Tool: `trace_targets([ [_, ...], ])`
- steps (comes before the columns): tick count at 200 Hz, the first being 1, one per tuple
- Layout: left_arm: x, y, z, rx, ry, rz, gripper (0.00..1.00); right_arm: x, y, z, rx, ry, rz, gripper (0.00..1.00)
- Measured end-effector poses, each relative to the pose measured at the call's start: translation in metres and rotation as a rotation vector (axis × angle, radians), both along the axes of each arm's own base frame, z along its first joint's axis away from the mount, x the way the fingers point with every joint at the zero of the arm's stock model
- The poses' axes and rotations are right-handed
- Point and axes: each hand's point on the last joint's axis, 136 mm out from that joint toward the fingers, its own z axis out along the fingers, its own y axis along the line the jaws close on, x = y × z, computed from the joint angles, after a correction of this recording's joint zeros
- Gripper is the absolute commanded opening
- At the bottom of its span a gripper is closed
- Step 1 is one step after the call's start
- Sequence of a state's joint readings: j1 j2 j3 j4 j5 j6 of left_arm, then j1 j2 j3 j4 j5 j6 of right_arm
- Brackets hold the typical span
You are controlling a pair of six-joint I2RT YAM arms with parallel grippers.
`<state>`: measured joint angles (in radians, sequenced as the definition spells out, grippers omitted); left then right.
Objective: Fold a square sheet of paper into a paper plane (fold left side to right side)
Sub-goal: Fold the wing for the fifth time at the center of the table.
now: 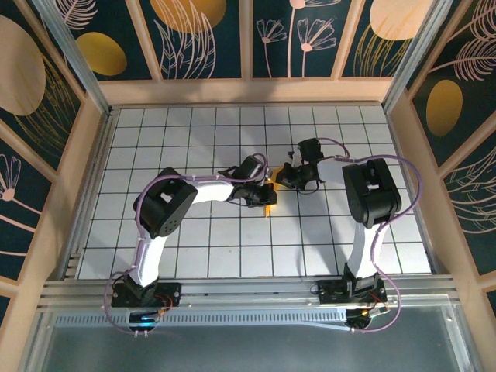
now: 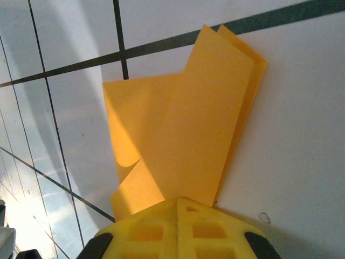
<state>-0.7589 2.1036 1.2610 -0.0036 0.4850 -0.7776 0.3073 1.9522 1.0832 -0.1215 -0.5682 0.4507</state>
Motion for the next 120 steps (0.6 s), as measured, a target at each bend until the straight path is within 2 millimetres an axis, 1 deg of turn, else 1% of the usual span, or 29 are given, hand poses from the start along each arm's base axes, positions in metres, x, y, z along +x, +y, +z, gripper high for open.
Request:
trace_targets([
  [80, -0.003, 0.003, -0.001, -0.006, -0.039, -0.03, 0.0, 0.0, 0.0, -0.001, -0.002, 0.007, 0.001, 0.0],
  [120, -0.011, 0.009, -0.001, 0.0, -0.048, -0.046, 0.0, 0.0, 0.0, -0.001, -0.003, 0.007, 0.001, 0.0],
])
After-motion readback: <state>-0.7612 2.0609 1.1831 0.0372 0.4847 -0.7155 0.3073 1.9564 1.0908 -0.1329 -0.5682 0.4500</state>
